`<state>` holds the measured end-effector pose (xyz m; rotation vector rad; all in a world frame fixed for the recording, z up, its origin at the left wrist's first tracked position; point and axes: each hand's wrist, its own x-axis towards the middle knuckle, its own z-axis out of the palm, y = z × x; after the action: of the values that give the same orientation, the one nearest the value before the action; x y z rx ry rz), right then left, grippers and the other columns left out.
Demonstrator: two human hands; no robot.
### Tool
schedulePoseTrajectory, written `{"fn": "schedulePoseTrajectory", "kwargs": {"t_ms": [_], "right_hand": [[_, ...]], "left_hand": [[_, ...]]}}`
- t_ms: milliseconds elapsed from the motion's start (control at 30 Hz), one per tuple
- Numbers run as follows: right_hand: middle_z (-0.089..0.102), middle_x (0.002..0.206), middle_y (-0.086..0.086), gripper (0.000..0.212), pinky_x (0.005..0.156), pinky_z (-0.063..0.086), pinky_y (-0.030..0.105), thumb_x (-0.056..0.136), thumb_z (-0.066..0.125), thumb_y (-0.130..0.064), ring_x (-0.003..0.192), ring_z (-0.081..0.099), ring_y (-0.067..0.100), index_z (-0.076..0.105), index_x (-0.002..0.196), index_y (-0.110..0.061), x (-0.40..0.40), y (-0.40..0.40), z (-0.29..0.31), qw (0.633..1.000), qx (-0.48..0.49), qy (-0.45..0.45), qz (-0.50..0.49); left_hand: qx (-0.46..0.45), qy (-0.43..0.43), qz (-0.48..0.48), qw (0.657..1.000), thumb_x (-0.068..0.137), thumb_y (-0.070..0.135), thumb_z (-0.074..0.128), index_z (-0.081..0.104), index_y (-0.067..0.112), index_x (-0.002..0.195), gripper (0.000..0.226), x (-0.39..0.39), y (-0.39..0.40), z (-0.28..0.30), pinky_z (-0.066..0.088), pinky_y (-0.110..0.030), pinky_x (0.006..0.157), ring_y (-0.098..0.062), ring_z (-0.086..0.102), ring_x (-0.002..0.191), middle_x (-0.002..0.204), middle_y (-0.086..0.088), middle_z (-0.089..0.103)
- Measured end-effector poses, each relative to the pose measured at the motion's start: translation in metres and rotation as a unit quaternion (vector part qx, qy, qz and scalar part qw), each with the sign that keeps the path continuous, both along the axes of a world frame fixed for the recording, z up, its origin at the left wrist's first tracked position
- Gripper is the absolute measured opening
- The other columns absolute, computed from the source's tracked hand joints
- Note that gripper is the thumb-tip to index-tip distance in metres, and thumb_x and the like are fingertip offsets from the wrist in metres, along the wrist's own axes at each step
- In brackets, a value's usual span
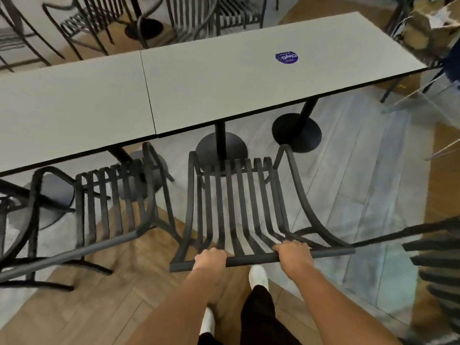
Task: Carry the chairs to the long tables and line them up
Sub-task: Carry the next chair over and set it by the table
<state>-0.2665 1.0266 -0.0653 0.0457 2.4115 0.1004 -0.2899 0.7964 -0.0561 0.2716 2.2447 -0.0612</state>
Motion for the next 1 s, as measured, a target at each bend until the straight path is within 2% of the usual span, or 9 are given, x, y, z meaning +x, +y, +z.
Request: {"fn": "schedulePoseTrajectory", "kwargs": {"t_ms": [133, 267, 400, 600, 800, 1000], "right_hand": [[0.054, 0.140, 0.007, 0.054, 0.112, 0.033, 0.050, 0.095, 0.056, -0.003, 0.135, 0.046, 0.034, 0.053, 0.142, -0.029, -0.036, 0.014, 0.001, 0.999, 0.013, -0.010, 0.042], [0.057, 0.137, 0.007, 0.051, 0.111, 0.036, 0.052, 0.093, 0.056, 0.000, 0.132, 0.050, 0.034, 0.058, 0.136, -0.027, -0.064, 0.028, 0.000, 0.998, 0.006, 0.000, 0.058], [0.059, 0.134, 0.005, 0.047, 0.110, 0.036, 0.050, 0.096, 0.050, -0.002, 0.131, 0.050, 0.033, 0.060, 0.134, -0.028, -0.092, 0.037, 0.001, 0.997, -0.003, 0.009, 0.071], [0.058, 0.135, 0.005, 0.043, 0.110, 0.036, 0.050, 0.100, 0.047, -0.006, 0.131, 0.048, 0.033, 0.060, 0.134, -0.028, -0.134, 0.049, 0.001, 0.995, -0.004, -0.002, 0.096], [0.057, 0.137, 0.005, 0.043, 0.112, 0.036, 0.053, 0.098, 0.053, -0.006, 0.132, 0.048, 0.033, 0.060, 0.134, -0.029, -0.166, 0.056, -0.002, 0.993, -0.002, -0.010, 0.118], [0.058, 0.136, 0.004, 0.043, 0.111, 0.035, 0.052, 0.098, 0.056, -0.008, 0.133, 0.048, 0.032, 0.059, 0.135, -0.029, -0.180, 0.064, -0.001, 0.993, -0.002, -0.004, 0.120]], "left_hand": [[-0.011, 0.016, 0.027, 0.999, 0.102, 0.005, 0.048, 0.058, 0.017, 0.135, 0.036, -0.020, 0.014, -0.003, 0.049, -0.047, 0.101, -0.032, 0.059, 0.121, 0.130, -0.008, 0.061], [-0.018, 0.026, 0.046, 0.998, 0.098, 0.003, 0.051, 0.057, 0.024, 0.136, 0.044, -0.038, 0.028, -0.005, 0.051, -0.044, 0.093, -0.030, 0.062, 0.113, 0.122, -0.005, 0.063], [-0.018, 0.036, 0.073, 0.997, 0.097, 0.005, 0.053, 0.060, 0.024, 0.130, 0.039, -0.058, 0.038, -0.004, 0.051, -0.041, 0.089, -0.028, 0.064, 0.107, 0.116, -0.004, 0.065], [-0.022, 0.045, 0.084, 0.995, 0.098, 0.005, 0.053, 0.061, 0.020, 0.126, 0.032, -0.088, 0.050, -0.005, 0.052, -0.042, 0.092, -0.028, 0.064, 0.106, 0.114, -0.005, 0.065], [-0.021, 0.050, 0.082, 0.995, 0.098, 0.005, 0.054, 0.058, 0.017, 0.129, 0.033, -0.112, 0.057, -0.007, 0.049, -0.040, 0.092, -0.028, 0.062, 0.107, 0.116, -0.006, 0.063], [-0.013, 0.063, 0.090, 0.994, 0.099, 0.006, 0.054, 0.058, 0.018, 0.128, 0.031, -0.126, 0.067, -0.005, 0.050, -0.036, 0.086, -0.024, 0.063, 0.100, 0.112, -0.006, 0.064]]}}
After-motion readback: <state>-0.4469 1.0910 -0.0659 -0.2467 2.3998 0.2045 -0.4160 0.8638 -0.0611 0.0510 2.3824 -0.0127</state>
